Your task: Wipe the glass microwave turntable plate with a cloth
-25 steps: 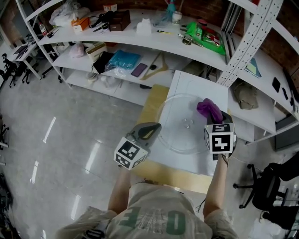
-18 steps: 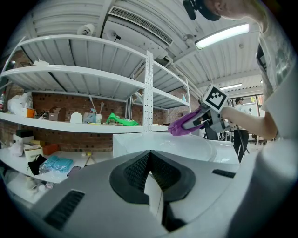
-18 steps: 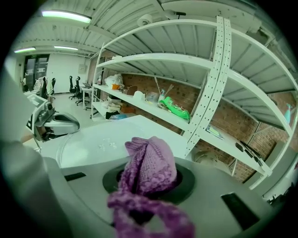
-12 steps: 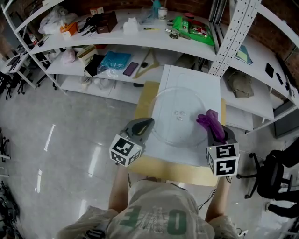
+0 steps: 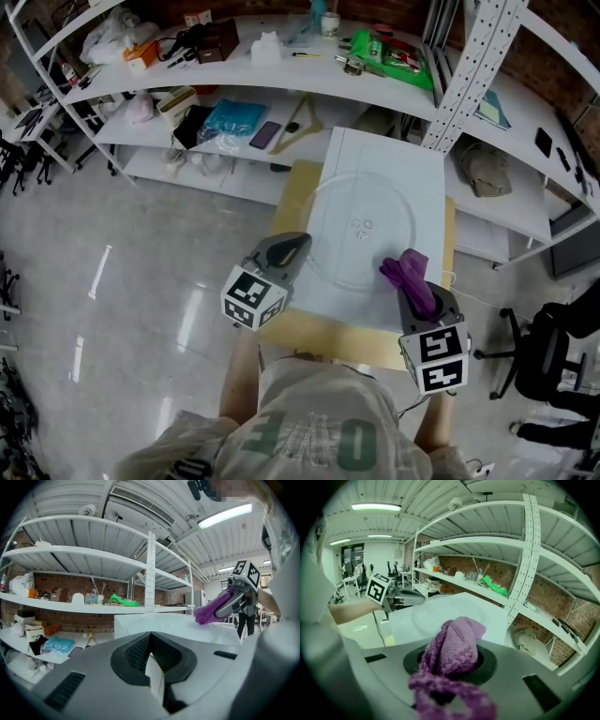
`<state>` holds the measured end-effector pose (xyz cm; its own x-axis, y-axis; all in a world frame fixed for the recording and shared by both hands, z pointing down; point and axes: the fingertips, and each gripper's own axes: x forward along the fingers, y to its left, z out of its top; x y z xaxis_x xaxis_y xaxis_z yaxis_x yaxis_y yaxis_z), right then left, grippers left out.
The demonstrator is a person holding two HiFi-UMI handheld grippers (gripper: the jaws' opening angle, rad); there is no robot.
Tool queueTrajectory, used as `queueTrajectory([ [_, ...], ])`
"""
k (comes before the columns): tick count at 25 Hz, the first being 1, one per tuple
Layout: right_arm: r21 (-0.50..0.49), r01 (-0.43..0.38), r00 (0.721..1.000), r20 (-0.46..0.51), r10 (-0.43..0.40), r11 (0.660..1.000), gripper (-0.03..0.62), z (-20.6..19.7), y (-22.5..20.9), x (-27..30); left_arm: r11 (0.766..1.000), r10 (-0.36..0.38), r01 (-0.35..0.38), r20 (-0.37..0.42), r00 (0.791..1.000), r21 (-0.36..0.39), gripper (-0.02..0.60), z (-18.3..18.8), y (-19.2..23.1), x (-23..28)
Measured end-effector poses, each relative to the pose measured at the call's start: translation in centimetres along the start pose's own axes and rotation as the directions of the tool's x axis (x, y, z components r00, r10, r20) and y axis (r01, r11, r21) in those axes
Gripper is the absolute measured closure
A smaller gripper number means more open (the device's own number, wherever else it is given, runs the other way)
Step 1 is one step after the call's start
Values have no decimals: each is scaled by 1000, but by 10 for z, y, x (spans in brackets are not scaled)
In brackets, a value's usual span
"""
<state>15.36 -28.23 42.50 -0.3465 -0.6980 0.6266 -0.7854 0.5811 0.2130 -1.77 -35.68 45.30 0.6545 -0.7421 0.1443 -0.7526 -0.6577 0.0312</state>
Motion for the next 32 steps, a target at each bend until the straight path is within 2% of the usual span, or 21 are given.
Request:
queueTrajectory([
  [7,-67,-102,995,-2,102,993,540,11,35,5,1000,5,-5,6,1000,-12,580,0,-1,0],
  [17,-132,-242,970,3,245,961,540,31,84,21,1000,4,-3,19,1000,-29,580,1,-1,1],
  [27,-205,-294,955,-21,296,934,540,50,97,47,999,-2,4,30,1000,-44,580,2,-2,3],
  [32,-230,-287,957,-23,289,930,540,64,94,68,999,-10,12,31,999,-44,580,2,-4,3],
])
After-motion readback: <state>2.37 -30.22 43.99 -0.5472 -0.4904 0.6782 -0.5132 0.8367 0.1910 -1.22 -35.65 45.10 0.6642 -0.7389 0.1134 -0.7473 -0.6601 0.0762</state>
